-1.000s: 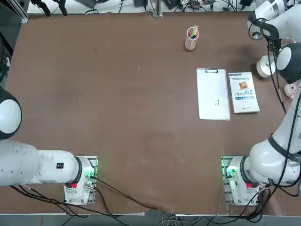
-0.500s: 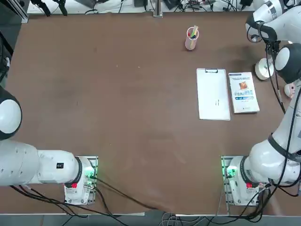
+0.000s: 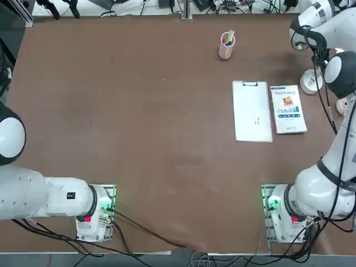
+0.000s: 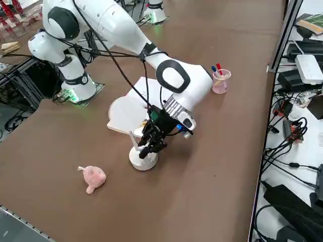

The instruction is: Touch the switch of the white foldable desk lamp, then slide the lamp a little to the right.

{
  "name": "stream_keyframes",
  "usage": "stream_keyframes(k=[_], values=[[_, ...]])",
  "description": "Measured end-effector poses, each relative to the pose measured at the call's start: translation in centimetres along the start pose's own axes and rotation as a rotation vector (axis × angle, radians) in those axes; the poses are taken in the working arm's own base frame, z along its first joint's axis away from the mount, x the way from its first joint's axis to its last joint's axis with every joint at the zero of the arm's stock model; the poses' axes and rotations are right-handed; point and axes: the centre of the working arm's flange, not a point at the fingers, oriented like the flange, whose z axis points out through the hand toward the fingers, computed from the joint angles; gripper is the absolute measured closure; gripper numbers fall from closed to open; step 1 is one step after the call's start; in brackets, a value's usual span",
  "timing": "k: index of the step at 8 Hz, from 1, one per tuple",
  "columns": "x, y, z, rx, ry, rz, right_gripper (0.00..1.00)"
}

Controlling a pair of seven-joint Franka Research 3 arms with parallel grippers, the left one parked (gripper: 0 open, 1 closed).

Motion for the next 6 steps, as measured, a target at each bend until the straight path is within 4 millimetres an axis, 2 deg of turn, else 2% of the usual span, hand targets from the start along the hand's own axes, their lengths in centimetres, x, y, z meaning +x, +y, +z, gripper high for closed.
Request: stream_keyframes(k=[2, 4, 5, 6], values=[[0.2, -0.1, -0.6, -0.008, 0.007, -0.001, 0.15], [0.7, -0.3, -2.7, -0.038, 0.032, -0.001, 0.09], [1.1, -0.6, -4.9, -0.068, 0.053, -0.001, 0.03], [1.7, -1.3, -8.0, -0.11, 0.08, -0.005, 0.02]])
